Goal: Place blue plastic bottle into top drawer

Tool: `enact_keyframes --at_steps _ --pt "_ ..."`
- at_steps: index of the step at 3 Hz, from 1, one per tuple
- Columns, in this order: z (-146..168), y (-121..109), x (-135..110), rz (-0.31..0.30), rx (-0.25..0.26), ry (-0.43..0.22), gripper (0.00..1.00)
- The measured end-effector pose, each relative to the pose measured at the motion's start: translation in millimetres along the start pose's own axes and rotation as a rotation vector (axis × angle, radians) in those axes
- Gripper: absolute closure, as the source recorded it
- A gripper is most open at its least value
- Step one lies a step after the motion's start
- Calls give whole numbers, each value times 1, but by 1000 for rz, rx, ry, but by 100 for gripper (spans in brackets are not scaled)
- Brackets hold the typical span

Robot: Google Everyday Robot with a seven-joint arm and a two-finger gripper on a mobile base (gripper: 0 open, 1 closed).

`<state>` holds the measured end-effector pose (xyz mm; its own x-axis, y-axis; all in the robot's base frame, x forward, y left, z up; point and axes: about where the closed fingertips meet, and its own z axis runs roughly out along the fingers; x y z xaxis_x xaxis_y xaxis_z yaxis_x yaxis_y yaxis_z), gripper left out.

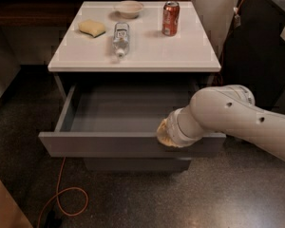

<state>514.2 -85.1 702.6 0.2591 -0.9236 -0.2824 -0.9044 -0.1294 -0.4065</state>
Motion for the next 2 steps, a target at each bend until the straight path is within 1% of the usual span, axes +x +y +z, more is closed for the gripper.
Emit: enact_keyframes --at_steps 1,2 --pt "-29 3 -27 -81 41 -7 61" --pt "-60 -3 -60 -187 89 -3 38"
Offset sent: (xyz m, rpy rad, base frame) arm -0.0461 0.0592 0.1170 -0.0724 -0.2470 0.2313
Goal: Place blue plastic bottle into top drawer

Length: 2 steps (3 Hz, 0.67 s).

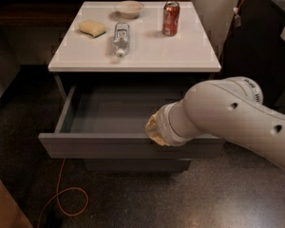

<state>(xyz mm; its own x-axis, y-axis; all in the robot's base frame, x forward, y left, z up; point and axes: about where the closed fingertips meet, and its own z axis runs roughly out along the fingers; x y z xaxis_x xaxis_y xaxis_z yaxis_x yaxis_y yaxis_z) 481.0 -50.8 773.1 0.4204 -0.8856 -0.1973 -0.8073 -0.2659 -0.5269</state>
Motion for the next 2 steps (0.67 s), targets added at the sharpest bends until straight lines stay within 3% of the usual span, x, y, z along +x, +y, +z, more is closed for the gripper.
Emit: enact_keyframes --at_steps 1,2 --pt "-14 -19 -14 -60 13 11 15" --pt "-11 -47 -16 -47 -6 8 0"
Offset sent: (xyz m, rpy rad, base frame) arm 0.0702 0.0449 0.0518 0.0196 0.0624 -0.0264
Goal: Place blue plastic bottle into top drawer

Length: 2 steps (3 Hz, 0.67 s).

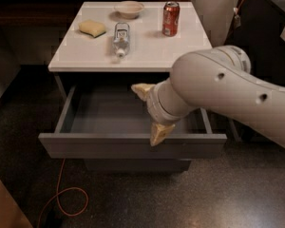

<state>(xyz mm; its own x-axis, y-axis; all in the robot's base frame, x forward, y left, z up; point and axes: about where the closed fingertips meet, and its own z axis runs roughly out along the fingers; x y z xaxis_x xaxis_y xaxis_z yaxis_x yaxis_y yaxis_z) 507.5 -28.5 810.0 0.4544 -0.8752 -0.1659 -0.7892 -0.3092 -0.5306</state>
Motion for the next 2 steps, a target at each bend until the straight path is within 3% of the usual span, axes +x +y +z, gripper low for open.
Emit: enact_keyframes --at_steps 2 --pt "29 -80 -10 214 -47 -115 0"
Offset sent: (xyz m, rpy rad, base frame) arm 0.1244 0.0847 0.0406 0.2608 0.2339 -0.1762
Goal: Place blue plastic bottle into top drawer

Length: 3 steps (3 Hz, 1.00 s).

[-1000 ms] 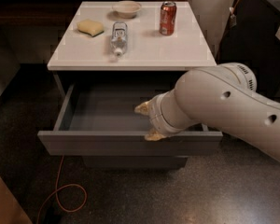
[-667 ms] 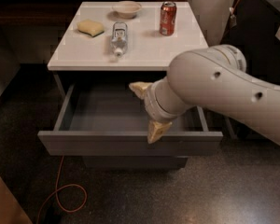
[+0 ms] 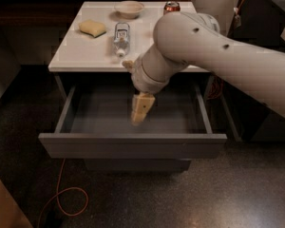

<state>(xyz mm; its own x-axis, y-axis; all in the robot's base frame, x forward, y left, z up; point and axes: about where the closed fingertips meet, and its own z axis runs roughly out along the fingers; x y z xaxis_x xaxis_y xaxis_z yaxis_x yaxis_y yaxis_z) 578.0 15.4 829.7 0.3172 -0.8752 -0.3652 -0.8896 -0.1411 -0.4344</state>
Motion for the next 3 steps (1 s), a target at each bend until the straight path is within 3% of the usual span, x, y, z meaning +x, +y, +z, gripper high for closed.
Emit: enact_keyframes --at_steps 2,3 --pt "11 -77 -29 87 18 -12 0" --pt "14 -107 -30 79 24 21 0"
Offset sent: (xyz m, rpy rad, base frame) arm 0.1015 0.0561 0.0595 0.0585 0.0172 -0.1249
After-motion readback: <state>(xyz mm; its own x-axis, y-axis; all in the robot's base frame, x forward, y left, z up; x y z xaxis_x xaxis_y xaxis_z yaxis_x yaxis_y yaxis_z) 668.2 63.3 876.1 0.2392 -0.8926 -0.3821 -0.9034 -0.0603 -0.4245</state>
